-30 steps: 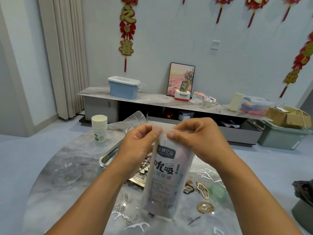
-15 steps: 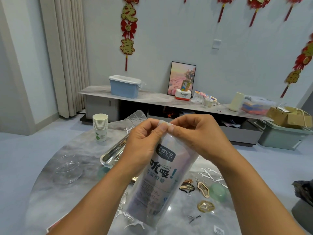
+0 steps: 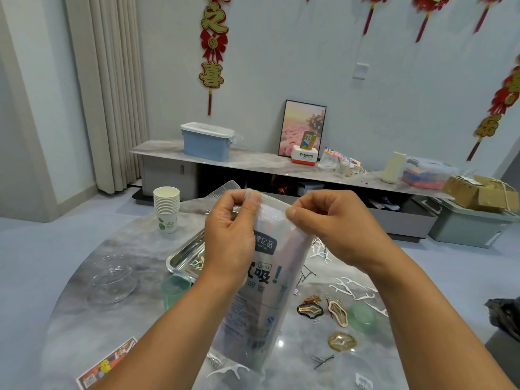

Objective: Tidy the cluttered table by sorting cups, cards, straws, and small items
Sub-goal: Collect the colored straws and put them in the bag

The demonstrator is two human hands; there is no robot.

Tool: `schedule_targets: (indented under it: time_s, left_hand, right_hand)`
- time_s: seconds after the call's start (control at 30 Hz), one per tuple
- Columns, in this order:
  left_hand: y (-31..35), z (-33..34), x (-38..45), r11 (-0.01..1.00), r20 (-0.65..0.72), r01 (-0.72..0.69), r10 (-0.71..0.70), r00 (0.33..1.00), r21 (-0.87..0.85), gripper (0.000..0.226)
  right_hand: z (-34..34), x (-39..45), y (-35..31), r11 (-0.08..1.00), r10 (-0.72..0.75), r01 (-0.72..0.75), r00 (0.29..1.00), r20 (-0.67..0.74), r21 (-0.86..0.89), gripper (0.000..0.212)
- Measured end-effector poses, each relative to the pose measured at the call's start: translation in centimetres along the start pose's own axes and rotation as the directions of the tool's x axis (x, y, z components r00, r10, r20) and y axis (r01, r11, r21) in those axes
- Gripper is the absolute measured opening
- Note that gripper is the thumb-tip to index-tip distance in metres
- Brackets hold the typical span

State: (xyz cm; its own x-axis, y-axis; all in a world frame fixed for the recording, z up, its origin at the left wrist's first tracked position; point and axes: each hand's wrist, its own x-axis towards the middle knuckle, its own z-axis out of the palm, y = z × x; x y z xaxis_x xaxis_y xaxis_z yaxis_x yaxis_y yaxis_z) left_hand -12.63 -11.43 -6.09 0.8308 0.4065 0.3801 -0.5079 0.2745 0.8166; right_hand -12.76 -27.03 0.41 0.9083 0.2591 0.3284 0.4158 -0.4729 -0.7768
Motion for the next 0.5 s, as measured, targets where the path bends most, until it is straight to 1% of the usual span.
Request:
schedule_targets:
  time_s: [0.07,0.13,0.23,0.3,0.37,0.47,0.5]
  left_hand:
    - [-0.1,-0.2,0.4,1.000,-0.052,0.001,-0.001,0.999,-0.003,0.014]
    - [-0.2,-0.5,0.7,1.000,-0.097,0.002,-0.002,0.995,-0.004,0.013]
    - [0.0,-0.5,0.9,1.000,-0.096,0.027,-0.027,0.995,-0.009,0.015]
    - [0.7,-0.4,0.8,0.993,-0.036,0.097,-0.099,0.994,-0.061,0.015]
    - [1.8,-0.6,0.8,0.983,0.091,0.164,-0.157,0.983,-0.079,0.013]
    - [3.4,-0.7,0.6,0.980,0.240,0.191,-0.172,0.955,-0.059,0.033]
    - [3.7,-0.5,0.4,0.980,0.261,0.189,-0.168,0.950,-0.057,0.032]
  right_hand:
    - [-0.5,0.0,0.2,1.000,-0.004,0.004,1.000,0.015,-0.007,0.011]
    - [-1.0,-0.2,0.4,0.999,0.019,-0.020,0.999,0.028,0.029,0.011]
    - [-1.3,-0.3,0.8,0.996,0.035,-0.035,0.999,0.006,0.085,0.011]
    - [-1.4,-0.2,0.8,0.989,0.032,-0.025,0.998,-0.049,0.149,0.012]
    - [-1.5,0.0,0.8,0.980,0.018,0.008,0.992,-0.129,0.197,0.013]
    - [-1.2,0.0,0.3,0.952,-0.028,0.099,0.971,-0.239,0.289,0.009]
    - [-1.0,0.0,0.2,0.934,-0.037,0.125,0.966,-0.256,0.336,0.008]
